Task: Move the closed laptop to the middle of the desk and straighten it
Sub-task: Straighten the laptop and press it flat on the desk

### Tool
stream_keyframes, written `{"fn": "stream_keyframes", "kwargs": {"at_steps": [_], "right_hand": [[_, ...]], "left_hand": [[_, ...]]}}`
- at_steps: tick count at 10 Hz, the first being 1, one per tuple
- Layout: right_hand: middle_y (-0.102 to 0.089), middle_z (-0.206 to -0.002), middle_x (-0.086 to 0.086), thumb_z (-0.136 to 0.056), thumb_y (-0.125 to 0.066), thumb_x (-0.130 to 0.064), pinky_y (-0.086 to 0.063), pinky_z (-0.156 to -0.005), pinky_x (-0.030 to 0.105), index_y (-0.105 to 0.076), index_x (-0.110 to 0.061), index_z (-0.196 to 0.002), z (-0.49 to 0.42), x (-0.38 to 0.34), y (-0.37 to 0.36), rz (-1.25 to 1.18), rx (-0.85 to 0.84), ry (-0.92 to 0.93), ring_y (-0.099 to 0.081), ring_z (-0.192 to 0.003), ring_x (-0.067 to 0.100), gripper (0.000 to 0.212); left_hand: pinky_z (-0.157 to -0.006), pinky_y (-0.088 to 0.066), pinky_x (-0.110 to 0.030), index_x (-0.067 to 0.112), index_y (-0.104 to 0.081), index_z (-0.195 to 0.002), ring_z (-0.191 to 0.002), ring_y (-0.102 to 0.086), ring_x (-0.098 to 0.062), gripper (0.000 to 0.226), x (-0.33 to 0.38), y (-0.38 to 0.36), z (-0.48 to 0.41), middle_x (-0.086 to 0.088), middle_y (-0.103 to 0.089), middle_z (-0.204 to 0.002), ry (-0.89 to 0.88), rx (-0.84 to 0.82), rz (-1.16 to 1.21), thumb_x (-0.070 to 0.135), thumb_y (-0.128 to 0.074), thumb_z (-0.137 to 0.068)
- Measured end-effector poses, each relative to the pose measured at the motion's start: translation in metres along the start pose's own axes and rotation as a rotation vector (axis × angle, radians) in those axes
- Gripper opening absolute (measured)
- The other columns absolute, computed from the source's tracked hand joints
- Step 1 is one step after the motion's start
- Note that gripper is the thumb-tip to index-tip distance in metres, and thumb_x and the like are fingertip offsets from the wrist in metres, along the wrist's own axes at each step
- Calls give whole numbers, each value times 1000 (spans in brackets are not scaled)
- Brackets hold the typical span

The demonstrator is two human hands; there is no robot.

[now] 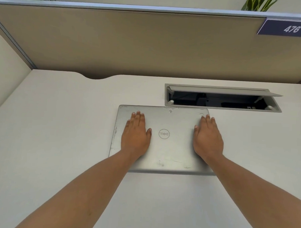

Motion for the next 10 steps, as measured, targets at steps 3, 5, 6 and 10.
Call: {"fn": "stream_keyframes", "kwargs": {"at_steps": [3, 5, 6, 10], "right_hand": [[-15, -163, 7, -103, -26, -25, -6, -118, 28, -19, -7, -153, 2, -46, -22, -34, -114, 286, -6, -150, 20, 54], [-9, -164, 6, -103, -21, -29, -6, -121, 33, -13, -9, -154, 2, -49, -32, 37, -185, 283, -3, -150, 20, 55], [-9, -164, 5, -103, -21, -29, -5, -121, 34, -12, -10, -154, 2, -50, -32, 44, -205, 280, -4, -150, 19, 55], [-9, -164, 7, -103, -22, -24, -3, -121, 31, -14, -8, -154, 0, -53, -11, -47, -153, 297, -4, -150, 18, 54]], "left_hand": [[-123, -1, -35, 11, -11, -155, -152, 0, -19, 59, 13, -13, -4, -4, -7, -166, -73, -33, 23, 34, -23, -102], [-123, -1, -34, 10, -10, -155, -152, 1, -19, 56, 14, -20, -2, -5, -5, -166, -84, -62, 12, 28, -21, -103], [-123, -1, -34, 10, -9, -155, -152, 2, -19, 55, 14, -24, -1, -5, -3, -166, -73, -93, 18, 25, -19, -104], [-123, 1, -33, 8, -6, -155, -152, 4, -20, 55, 13, -8, -4, -7, 0, -166, -64, -18, 16, 21, -17, -103]]}}
Point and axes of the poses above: each hand's wrist, its own z-axis away from the middle knuckle, its own y-axis out of the back of the hand, x = y × z, the point moved 6 cm from there along -z, towards the middle knuckle
